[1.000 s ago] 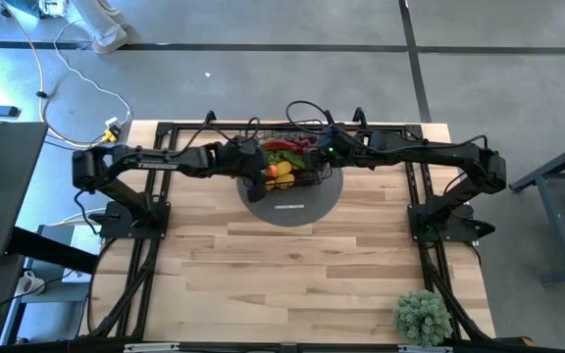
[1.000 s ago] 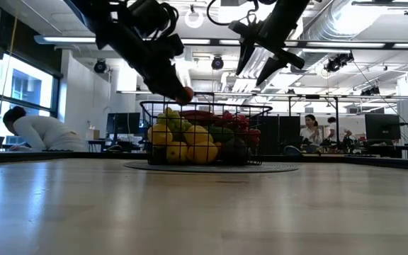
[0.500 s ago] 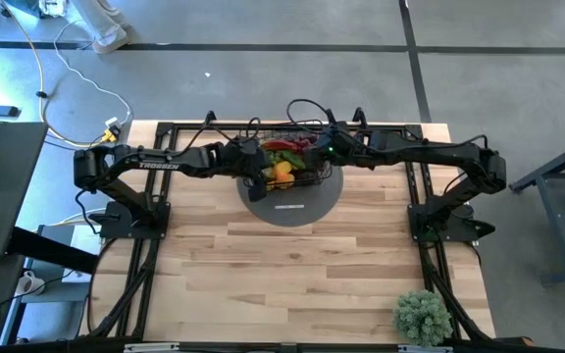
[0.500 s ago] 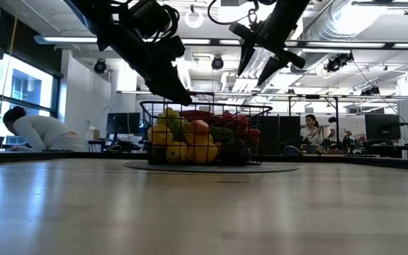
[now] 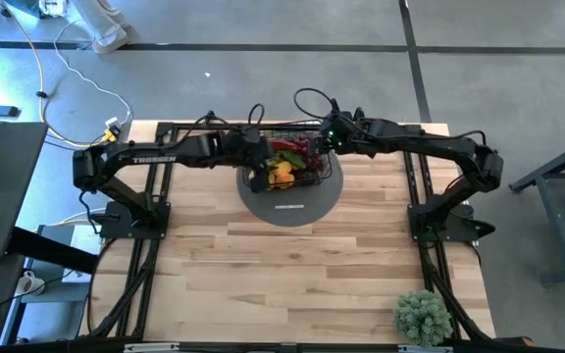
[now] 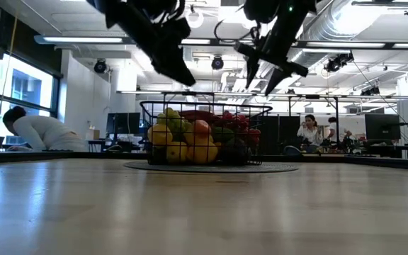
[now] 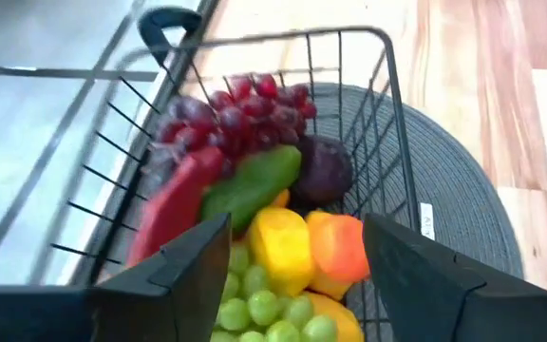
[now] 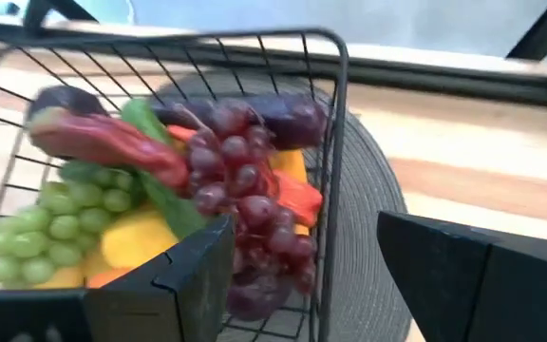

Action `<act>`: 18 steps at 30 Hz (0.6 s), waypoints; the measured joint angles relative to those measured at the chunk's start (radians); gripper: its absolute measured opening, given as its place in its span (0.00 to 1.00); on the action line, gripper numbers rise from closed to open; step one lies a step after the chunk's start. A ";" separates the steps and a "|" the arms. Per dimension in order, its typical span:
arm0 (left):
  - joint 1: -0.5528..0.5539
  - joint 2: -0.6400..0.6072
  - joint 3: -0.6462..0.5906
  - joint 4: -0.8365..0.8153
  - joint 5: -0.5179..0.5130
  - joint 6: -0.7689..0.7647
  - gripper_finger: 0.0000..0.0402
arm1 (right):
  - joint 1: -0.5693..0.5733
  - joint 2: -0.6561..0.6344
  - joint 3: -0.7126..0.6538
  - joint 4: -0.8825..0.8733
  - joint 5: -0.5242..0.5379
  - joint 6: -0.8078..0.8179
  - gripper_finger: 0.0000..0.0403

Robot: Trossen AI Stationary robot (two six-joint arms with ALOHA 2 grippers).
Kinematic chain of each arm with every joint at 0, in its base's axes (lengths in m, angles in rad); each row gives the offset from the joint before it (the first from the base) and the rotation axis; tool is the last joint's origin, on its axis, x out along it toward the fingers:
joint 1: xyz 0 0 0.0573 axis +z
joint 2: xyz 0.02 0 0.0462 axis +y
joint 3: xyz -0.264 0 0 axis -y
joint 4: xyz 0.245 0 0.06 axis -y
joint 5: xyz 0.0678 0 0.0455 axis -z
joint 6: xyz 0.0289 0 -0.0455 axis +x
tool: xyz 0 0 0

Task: Build produce basket
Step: Return to Home Position

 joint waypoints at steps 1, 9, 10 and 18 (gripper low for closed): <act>0.001 -0.003 0.022 -0.024 -0.007 0.006 0.57 | -0.008 0.010 0.000 -0.001 -0.014 -0.002 0.60; 0.038 -0.066 0.196 -0.247 0.012 0.006 0.57 | -0.046 0.098 0.000 -0.031 -0.081 -0.012 0.60; 0.043 -0.078 0.205 -0.264 0.013 0.007 0.57 | -0.050 0.104 0.000 -0.033 -0.086 -0.012 0.59; 0.088 -0.182 0.216 -0.284 0.040 -0.053 0.57 | -0.087 0.138 0.000 -0.039 -0.131 -0.020 0.41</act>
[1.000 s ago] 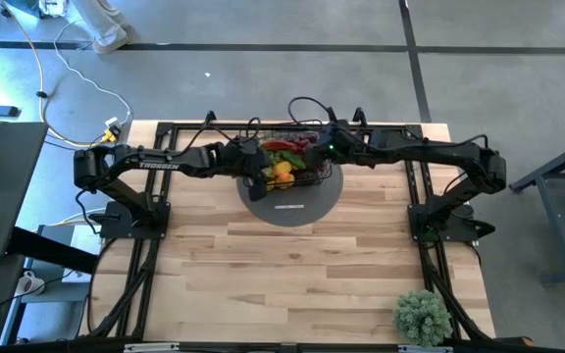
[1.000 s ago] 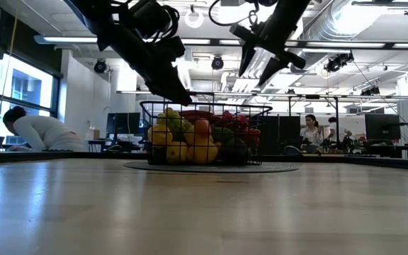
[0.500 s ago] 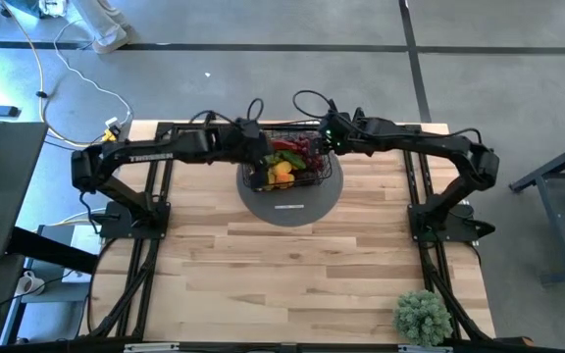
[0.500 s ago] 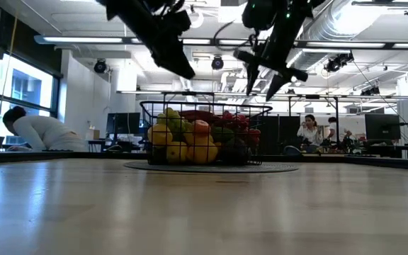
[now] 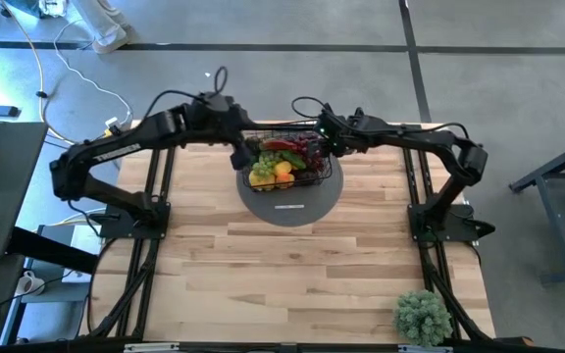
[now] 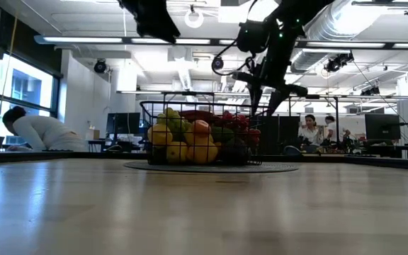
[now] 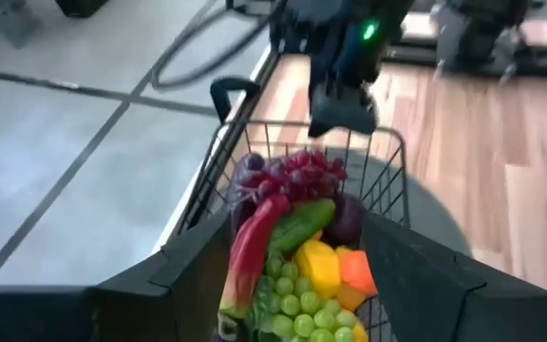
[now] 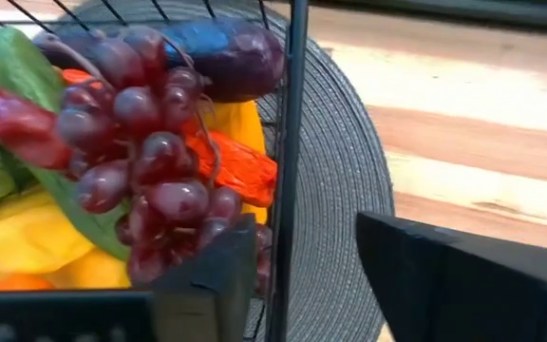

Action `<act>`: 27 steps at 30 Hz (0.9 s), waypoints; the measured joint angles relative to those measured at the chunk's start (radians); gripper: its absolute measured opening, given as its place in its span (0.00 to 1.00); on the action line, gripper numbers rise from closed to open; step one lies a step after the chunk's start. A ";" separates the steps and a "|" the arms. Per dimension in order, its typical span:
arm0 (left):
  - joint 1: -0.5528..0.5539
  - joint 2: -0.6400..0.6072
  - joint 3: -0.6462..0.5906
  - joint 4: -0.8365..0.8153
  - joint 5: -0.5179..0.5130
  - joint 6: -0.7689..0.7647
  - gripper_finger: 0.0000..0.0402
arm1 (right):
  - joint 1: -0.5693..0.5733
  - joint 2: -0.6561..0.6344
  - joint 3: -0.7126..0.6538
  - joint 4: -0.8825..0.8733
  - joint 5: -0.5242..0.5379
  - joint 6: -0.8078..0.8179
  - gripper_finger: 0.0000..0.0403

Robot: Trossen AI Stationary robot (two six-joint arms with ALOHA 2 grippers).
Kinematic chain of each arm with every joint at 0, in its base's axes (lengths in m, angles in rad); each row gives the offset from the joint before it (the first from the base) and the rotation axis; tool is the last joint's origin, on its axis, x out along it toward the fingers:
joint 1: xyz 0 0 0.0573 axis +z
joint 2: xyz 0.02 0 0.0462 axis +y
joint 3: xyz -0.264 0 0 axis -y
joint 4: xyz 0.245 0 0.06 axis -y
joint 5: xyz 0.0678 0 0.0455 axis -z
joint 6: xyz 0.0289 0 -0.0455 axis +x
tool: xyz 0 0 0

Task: Build produce basket
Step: Return to Home Position

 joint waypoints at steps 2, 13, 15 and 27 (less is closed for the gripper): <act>0.010 -0.026 0.000 0.000 0.020 -0.003 0.57 | -0.010 0.010 0.000 -0.003 -0.018 0.000 0.35; 0.043 -0.079 0.000 -0.041 0.026 -0.032 0.57 | 0.005 0.029 0.000 -0.007 -0.049 0.114 0.10; 0.043 -0.079 0.000 -0.058 0.026 -0.045 0.57 | 0.017 0.029 0.000 -0.017 -0.049 0.150 0.06; 0.043 -0.079 0.000 -0.077 0.027 -0.003 0.57 | 0.062 0.029 0.000 -0.051 -0.021 0.239 0.03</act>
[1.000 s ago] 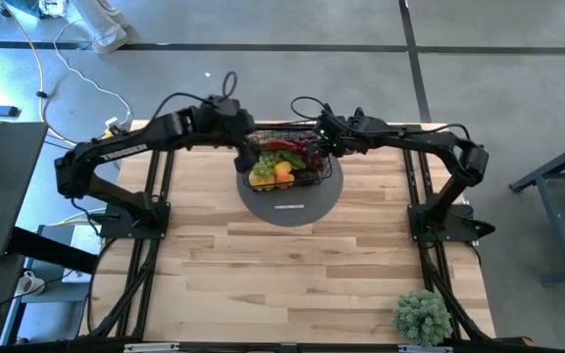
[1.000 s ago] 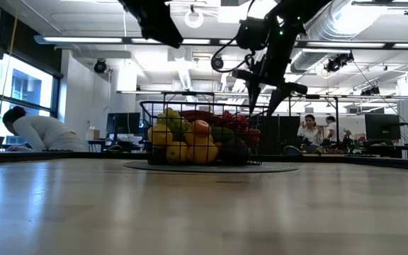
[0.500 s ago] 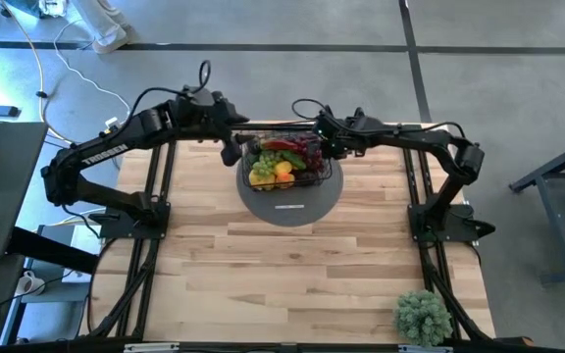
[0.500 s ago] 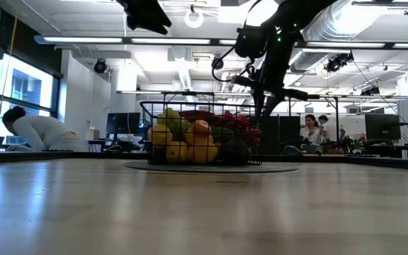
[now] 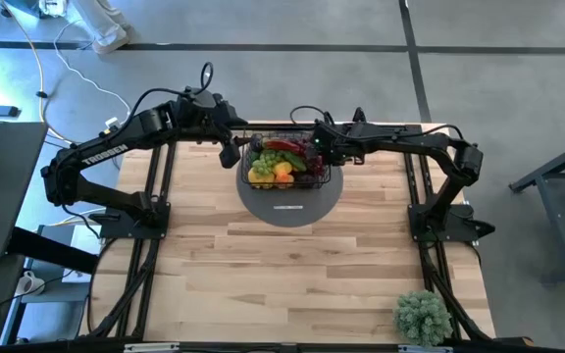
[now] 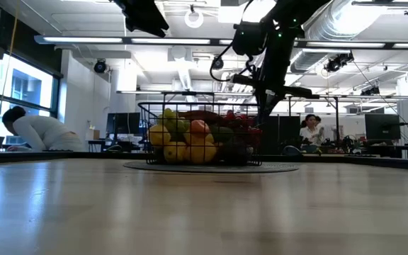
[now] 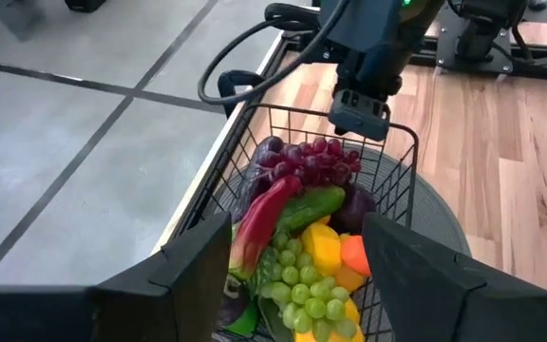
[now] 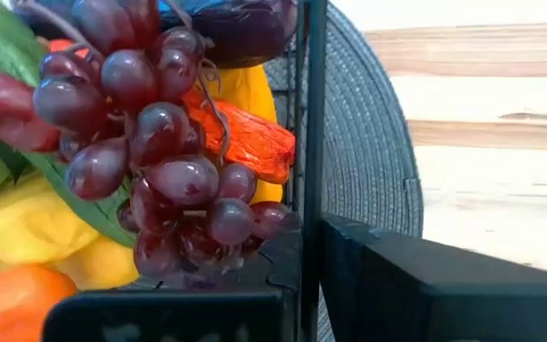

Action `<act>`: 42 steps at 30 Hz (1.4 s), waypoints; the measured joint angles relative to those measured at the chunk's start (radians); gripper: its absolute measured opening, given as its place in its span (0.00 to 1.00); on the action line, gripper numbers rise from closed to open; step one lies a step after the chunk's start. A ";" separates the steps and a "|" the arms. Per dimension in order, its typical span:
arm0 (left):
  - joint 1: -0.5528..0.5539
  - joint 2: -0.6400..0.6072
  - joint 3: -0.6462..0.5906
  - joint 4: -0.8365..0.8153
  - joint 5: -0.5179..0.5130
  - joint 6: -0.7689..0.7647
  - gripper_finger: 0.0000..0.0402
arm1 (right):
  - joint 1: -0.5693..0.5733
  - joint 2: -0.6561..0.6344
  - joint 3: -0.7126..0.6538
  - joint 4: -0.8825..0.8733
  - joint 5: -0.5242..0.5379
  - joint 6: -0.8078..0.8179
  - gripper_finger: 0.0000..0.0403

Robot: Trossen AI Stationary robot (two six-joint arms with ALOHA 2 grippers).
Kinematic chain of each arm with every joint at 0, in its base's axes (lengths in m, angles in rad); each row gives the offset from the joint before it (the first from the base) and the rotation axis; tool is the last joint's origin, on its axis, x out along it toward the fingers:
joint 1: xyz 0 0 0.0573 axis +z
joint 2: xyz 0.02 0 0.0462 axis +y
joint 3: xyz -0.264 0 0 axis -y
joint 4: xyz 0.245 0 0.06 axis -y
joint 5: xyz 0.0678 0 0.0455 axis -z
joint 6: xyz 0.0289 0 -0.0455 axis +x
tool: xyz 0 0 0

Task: Build produce basket
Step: Return to Home Position

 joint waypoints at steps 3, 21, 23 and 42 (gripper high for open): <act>0.000 0.000 0.000 0.000 0.000 0.001 0.57 | 0.000 0.000 0.000 0.000 0.006 -0.001 0.03; 0.000 0.000 0.000 -0.023 0.000 0.027 0.57 | -0.002 -0.001 0.022 0.000 0.010 -0.010 0.37; 0.000 0.000 0.000 -0.023 0.000 0.027 0.57 | -0.007 -0.001 0.035 -0.001 0.010 -0.026 0.39; -0.018 -0.187 -0.062 -0.056 0.039 -0.084 0.57 | -0.031 -0.002 0.183 -0.127 0.032 -0.075 0.41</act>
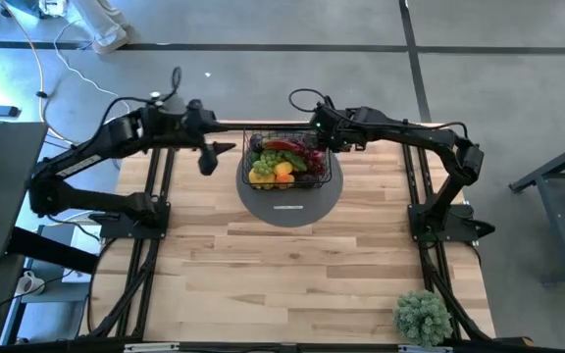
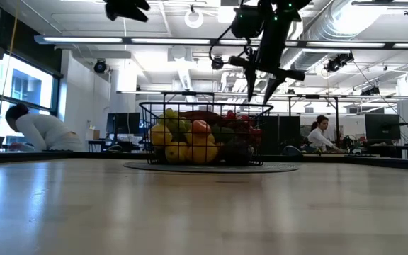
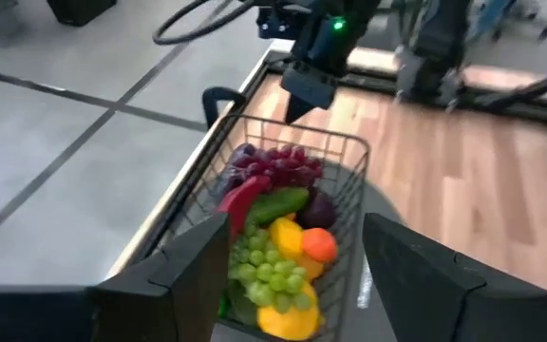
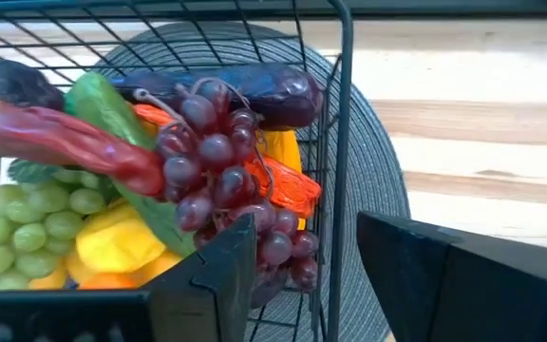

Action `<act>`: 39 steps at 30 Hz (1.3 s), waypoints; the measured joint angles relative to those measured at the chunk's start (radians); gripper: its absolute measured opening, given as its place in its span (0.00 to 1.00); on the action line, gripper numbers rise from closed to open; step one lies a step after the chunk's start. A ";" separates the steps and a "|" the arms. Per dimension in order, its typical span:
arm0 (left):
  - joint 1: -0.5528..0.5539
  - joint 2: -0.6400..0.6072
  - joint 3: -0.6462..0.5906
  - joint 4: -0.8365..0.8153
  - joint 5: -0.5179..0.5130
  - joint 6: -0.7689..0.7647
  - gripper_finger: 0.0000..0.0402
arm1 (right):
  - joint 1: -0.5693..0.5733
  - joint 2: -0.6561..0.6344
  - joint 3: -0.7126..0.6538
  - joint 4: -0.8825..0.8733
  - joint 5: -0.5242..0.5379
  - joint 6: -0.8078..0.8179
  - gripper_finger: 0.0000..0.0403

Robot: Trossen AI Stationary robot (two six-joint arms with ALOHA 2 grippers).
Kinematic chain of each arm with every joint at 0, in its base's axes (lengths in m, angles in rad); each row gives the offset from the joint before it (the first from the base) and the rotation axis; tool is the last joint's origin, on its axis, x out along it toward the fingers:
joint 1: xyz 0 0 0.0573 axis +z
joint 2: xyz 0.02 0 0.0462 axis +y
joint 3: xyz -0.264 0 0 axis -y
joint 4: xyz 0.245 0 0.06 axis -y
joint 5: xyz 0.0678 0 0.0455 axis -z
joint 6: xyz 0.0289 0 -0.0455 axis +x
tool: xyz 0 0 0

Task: Build produce basket
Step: Return to Home Position

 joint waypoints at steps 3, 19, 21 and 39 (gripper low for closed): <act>0.000 -0.087 -0.069 0.033 0.026 -0.044 0.57 | 0.000 0.000 0.047 -0.033 0.001 -0.028 0.41; 0.000 -0.447 -0.571 0.393 0.049 -0.156 0.57 | 0.050 0.000 0.342 -0.024 0.132 -0.381 0.41; 0.000 -0.487 -0.627 0.448 0.049 -0.177 0.57 | 0.049 0.000 0.353 -0.022 0.132 -0.395 0.41; 0.002 -0.817 -0.980 0.560 -0.056 -0.294 0.57 | 0.013 0.000 0.354 -0.026 0.154 -0.382 0.41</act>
